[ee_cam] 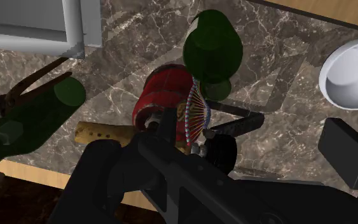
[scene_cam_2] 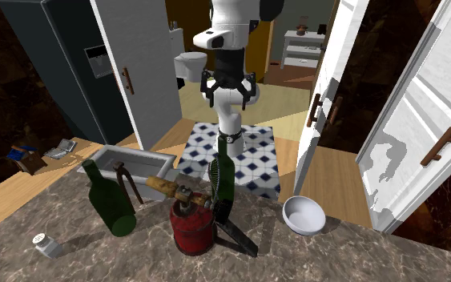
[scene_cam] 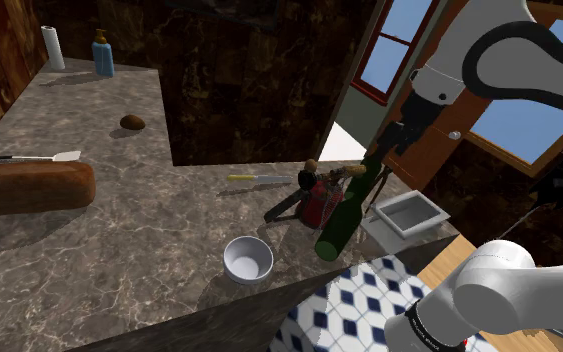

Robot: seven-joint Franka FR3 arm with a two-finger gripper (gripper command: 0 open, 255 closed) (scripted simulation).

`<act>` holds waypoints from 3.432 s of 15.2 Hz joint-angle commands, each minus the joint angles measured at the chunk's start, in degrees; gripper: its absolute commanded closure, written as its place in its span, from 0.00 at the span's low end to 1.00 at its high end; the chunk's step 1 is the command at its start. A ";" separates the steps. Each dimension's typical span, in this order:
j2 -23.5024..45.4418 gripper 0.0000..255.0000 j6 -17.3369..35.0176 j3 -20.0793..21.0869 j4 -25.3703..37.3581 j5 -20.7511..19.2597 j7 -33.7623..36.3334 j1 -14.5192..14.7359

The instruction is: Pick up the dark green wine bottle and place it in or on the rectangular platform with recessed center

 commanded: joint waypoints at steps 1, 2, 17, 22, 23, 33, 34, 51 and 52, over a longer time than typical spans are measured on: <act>0.00 0.00 0.00 0.00 0.00 0.00 0.00 0.00; -0.45 0.00 2.28 -0.06 -2.29 0.05 0.48 -0.27; 1.19 0.00 24.40 -0.25 -19.96 0.47 3.48 -2.11; 1.21 0.00 24.41 -0.25 -19.95 0.47 3.48 -2.11; 1.21 0.00 24.41 -0.25 -19.95 0.47 3.48 -2.11; 1.23 1.00 24.41 -0.25 -19.93 0.46 3.47 -2.11; 1.21 1.00 24.41 -0.25 -19.95 0.47 3.48 -2.11; 0.25 1.00 10.87 -0.47 -7.36 0.30 3.37 -2.21; 0.32 1.00 10.13 -0.48 -6.55 0.30 3.36 -2.22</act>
